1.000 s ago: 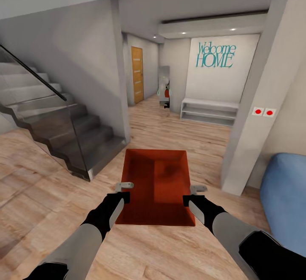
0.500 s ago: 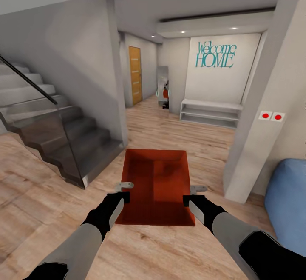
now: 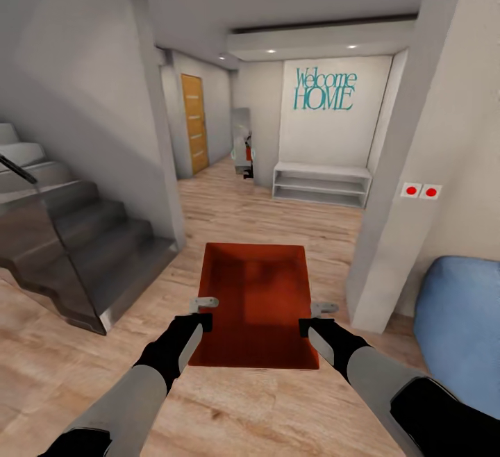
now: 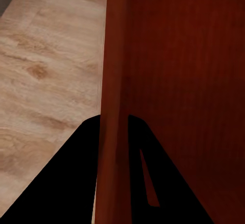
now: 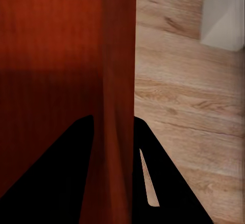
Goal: Move the two storage containers from the living room to the garage. In the garage, place one container on the floor and stack the other container on top of it (either order is fine).
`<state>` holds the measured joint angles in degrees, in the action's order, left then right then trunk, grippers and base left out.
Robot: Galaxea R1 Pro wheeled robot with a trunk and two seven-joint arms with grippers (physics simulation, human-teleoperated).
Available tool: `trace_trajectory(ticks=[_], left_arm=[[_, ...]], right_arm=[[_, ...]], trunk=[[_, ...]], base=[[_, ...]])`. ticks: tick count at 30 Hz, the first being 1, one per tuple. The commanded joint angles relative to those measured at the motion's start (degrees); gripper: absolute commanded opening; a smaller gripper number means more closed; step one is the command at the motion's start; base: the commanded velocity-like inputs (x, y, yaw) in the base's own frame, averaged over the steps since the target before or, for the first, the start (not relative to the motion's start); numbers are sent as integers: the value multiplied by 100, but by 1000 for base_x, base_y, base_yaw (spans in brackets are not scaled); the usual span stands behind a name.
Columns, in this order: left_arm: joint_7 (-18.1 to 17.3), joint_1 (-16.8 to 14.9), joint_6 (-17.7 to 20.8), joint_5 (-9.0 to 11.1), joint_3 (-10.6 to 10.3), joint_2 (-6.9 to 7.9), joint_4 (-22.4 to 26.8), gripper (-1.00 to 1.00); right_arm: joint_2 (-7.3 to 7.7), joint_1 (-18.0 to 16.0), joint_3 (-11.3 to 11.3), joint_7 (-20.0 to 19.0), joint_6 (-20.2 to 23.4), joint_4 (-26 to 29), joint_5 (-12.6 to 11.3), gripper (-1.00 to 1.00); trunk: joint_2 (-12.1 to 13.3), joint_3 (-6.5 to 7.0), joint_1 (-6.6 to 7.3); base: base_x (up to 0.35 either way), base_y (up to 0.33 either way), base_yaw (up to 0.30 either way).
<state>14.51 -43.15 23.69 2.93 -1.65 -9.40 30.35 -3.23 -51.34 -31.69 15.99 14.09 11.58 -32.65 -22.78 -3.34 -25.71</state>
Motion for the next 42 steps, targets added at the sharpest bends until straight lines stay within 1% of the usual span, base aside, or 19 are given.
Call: trace_trajectory(ticks=[1, 42], left_arm=[[52, 0, 259, 182, -81, 9, -117, -100], [52, 0, 259, 182, -81, 9, -126, -100]], right_arm=[[33, -11, 45, 19, 32, 28, 92, -100], [33, -12, 46, 18, 23, 28, 92, -100]], trunk=[[-13, -12, -7], [-13, -12, -7]], base=[[322, 0, -88], [322, 0, -3]])
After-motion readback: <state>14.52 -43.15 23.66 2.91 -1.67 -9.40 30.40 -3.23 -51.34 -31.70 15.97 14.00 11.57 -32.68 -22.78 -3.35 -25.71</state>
